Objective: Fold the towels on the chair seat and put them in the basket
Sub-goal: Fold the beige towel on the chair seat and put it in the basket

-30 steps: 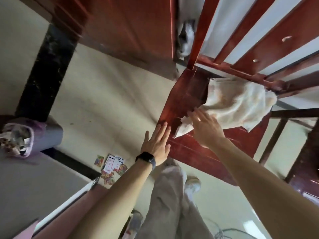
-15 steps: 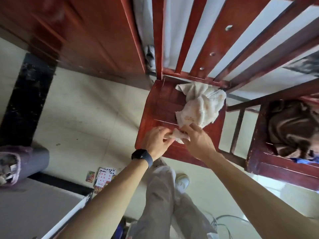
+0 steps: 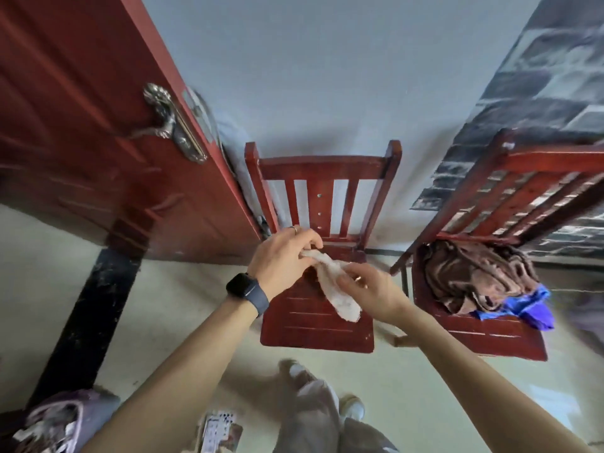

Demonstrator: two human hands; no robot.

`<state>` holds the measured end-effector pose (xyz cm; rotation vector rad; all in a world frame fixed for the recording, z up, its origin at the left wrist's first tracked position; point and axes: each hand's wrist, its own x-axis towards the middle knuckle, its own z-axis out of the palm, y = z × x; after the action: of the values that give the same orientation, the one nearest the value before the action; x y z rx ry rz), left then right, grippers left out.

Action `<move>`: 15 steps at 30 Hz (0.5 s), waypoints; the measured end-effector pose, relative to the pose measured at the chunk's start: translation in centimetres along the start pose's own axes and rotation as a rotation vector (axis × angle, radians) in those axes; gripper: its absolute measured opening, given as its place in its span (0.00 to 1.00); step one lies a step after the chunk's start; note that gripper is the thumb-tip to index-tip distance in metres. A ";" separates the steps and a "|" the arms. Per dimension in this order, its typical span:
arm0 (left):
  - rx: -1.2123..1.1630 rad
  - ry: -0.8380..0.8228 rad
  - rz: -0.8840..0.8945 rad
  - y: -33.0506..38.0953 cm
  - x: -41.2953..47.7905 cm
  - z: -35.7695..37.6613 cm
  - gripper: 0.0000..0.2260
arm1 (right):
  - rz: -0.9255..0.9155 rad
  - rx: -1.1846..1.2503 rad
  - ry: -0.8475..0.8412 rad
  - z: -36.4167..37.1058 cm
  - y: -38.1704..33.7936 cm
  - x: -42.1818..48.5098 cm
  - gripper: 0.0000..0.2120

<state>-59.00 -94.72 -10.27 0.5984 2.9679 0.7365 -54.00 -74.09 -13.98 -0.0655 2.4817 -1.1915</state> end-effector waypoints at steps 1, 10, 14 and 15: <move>0.033 -0.001 0.025 0.9 0.1 -1.5 0.10 | -0.001 0.047 -0.010 -1.0 -0.7 -0.6 0.10; 0.156 0.002 0.076 5.0 -0.3 -8.9 0.07 | -0.133 0.153 0.009 -4.8 -4.7 -3.8 0.15; 0.212 0.034 0.095 6.8 -0.4 -11.5 0.05 | -0.206 0.118 0.117 -4.5 -6.7 -5.0 0.16; 0.220 0.039 0.108 7.3 -0.3 -12.2 0.05 | -0.227 0.083 0.173 -4.4 -7.2 -5.0 0.17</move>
<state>-57.48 -94.28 3.87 0.7697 3.0975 0.4343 -51.81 -74.38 -4.35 -0.2365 2.6248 -1.4477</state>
